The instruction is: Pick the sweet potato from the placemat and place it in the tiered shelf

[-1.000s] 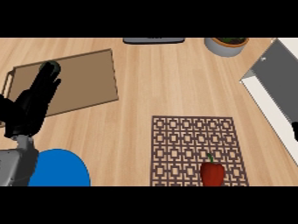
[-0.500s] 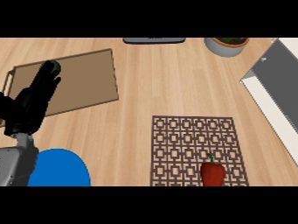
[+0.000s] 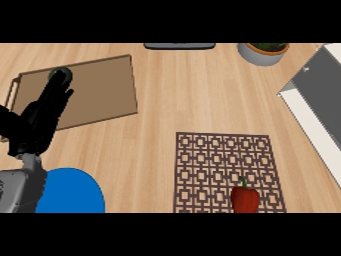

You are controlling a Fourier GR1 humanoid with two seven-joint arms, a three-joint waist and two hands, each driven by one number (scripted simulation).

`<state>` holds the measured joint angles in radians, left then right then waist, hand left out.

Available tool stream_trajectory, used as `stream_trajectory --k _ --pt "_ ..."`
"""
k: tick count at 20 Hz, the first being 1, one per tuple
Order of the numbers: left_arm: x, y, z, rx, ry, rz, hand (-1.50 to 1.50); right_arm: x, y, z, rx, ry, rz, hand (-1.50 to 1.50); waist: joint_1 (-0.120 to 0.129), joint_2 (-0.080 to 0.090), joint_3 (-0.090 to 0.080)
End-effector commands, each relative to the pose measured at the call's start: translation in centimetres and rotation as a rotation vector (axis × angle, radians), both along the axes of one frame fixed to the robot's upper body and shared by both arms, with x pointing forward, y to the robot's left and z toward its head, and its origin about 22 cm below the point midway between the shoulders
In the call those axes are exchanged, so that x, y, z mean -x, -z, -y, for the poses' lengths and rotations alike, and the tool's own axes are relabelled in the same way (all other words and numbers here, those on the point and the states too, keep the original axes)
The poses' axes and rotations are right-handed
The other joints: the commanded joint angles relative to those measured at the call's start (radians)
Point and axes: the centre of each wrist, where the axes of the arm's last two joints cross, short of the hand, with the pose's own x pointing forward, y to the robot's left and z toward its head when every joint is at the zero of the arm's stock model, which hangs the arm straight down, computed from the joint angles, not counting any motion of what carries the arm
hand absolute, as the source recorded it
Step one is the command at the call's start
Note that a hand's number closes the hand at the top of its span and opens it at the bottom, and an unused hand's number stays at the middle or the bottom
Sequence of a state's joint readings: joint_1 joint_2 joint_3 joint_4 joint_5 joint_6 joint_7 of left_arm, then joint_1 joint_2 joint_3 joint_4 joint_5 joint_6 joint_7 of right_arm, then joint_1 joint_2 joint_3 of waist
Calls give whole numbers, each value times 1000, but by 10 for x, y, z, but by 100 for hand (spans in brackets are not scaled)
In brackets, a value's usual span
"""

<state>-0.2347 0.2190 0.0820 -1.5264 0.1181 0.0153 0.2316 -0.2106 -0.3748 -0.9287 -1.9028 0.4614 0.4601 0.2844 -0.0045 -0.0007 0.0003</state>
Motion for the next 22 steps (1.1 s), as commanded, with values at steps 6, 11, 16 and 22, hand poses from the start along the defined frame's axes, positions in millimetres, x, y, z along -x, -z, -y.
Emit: stream_trajectory --k 6,11,16,22 --pt "5 4 6 -2 4 5 0 -18 31 48 -6 156 125 -150 7 2 0" --pt "10 13 12 5 -3 15 0 -22 15 75 -5 149 251 -150 7 1 0" --pt "-4 7 -13 2 5 -9 0 3 -20 79 -69 102 232 -150 -3 -1 -1" --pt "-3 -2 -4 -2 3 -11 0 50 -29 134 -248 3 146 -150 -15 -4 0"
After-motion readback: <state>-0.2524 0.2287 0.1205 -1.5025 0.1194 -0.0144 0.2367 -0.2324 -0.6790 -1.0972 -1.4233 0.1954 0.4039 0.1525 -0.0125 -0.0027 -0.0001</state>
